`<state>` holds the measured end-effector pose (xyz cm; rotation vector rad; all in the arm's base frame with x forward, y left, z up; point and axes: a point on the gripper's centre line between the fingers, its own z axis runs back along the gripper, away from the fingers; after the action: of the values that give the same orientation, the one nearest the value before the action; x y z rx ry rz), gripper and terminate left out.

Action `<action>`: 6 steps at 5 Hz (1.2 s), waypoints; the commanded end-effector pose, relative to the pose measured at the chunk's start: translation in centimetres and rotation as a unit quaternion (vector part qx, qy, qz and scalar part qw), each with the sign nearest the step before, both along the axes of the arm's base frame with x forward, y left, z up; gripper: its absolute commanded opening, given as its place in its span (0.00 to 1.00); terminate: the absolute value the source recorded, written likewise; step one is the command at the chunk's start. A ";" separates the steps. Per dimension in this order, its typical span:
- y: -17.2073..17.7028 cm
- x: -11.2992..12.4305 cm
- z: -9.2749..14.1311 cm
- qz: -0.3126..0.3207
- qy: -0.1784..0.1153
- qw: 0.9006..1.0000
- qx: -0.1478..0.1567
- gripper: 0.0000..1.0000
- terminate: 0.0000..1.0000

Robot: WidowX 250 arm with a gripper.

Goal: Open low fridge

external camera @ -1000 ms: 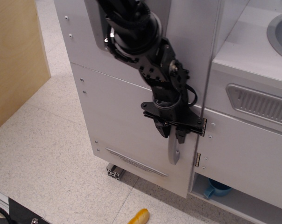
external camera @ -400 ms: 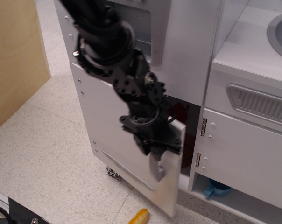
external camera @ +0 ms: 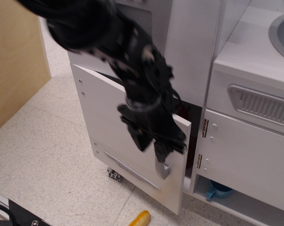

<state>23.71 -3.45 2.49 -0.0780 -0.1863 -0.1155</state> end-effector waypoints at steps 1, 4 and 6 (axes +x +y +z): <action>-2.6 3.5 4.8 -0.010 -0.057 0.998 -0.015 1.00 0.00; -4.9 8.4 1.5 -0.015 -0.096 0.995 -0.020 1.00 0.00; -3.4 6.8 -0.9 -0.040 -0.083 0.996 -0.009 1.00 0.00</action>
<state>29.31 -6.65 -0.66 -0.0915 -0.2775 -0.1950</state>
